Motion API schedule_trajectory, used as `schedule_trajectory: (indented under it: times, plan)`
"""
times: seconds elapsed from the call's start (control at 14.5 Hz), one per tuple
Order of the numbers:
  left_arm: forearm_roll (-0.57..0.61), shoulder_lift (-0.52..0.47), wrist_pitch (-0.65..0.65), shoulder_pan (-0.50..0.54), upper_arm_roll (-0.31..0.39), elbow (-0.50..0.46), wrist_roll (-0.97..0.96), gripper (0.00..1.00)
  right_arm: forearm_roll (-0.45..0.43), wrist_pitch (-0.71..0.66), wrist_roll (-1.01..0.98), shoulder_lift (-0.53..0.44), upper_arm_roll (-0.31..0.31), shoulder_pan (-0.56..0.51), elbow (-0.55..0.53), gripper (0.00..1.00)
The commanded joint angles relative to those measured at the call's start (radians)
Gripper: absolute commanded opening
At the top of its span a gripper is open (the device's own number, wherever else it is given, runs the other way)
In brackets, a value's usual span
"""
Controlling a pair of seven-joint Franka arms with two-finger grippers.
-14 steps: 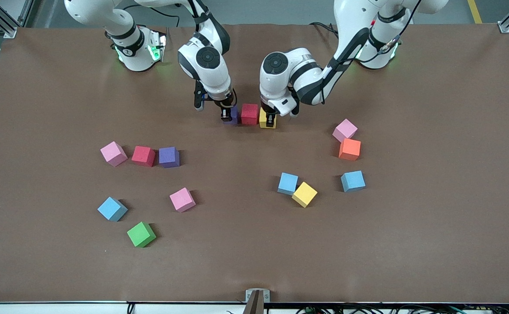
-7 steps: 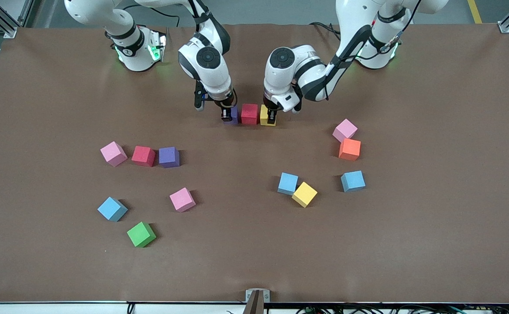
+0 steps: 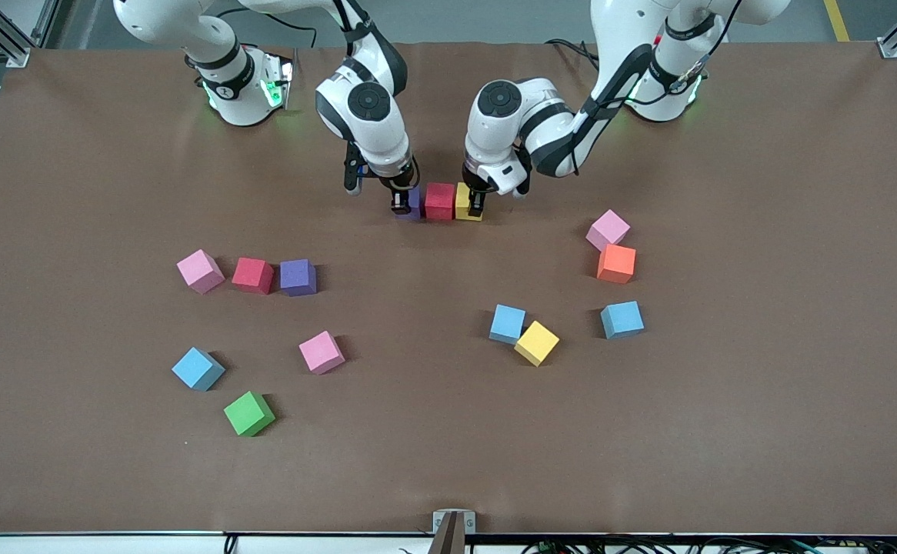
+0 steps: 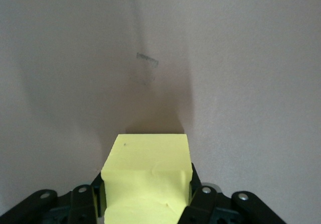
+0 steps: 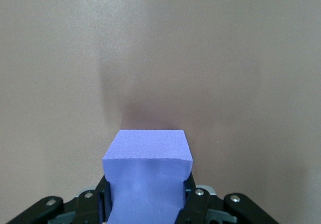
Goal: Arrange 11 blocks into digit 3
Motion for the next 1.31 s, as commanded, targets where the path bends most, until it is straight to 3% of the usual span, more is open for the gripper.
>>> schedule_trajectory:
  times: [0.0, 1.24]
  plan:
    - [-0.011, -0.003, 0.033, -0.005, -0.002, -0.016, -0.018, 0.24, 0.017, 0.017, 0.019, 0.019, -0.009, 0.026, 0.008, 0.00]
    - [-0.014, 0.023, 0.030, -0.007, 0.005, 0.022, -0.023, 0.25, 0.019, 0.035, 0.036, 0.036, -0.009, 0.035, 0.019, 0.00]
